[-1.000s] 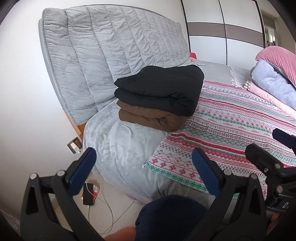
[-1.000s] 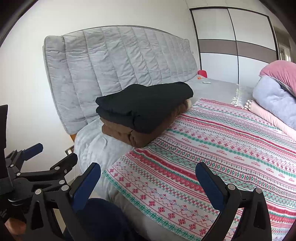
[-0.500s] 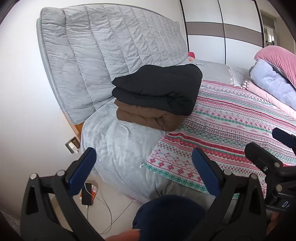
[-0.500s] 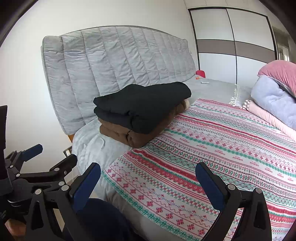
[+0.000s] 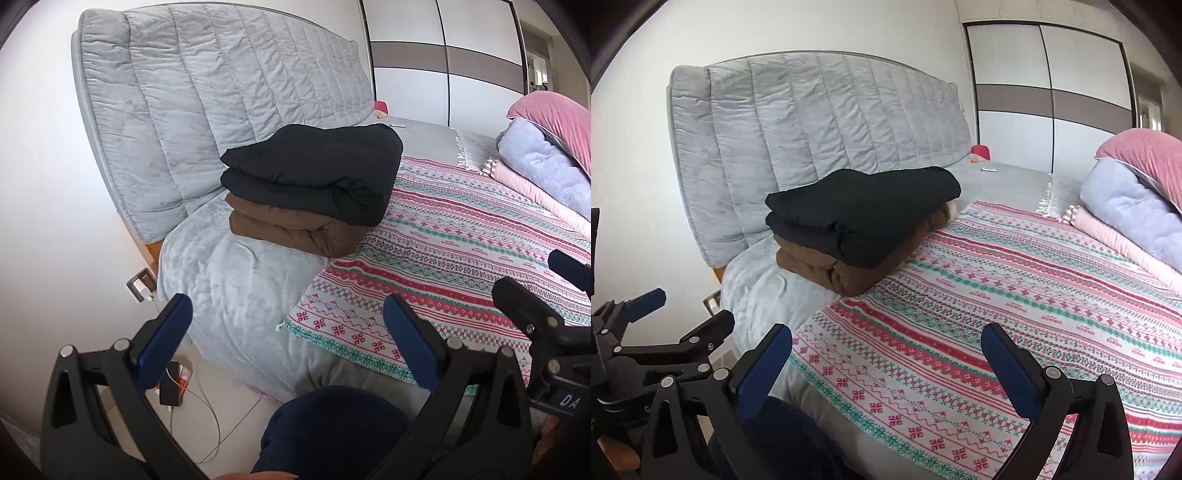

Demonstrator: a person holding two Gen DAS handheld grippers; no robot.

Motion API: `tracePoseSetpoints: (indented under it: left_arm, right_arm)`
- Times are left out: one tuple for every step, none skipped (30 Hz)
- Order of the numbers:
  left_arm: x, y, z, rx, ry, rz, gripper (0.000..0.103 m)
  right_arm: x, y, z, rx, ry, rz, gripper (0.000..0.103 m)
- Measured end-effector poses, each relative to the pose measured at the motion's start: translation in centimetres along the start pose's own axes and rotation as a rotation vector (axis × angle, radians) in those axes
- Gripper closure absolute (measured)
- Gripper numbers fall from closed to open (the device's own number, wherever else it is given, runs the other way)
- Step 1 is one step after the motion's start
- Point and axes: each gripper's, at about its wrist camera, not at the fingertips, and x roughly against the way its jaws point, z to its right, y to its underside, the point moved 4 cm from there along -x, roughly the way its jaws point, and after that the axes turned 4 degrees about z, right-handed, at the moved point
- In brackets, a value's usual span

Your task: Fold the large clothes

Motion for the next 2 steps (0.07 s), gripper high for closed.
tracePoseSetpoints:
  left_arm:
    - [-0.01,0.01,0.01,0.001,0.000,-0.001,0.001]
    - [0.00,0.02,0.00,0.000,-0.001,-0.001,0.001]
  right_arm:
    - [0.03,0.01,0.02,0.000,0.002,0.001,0.000]
    - [0.05,0.00,0.03,0.000,0.004,0.001,0.000]
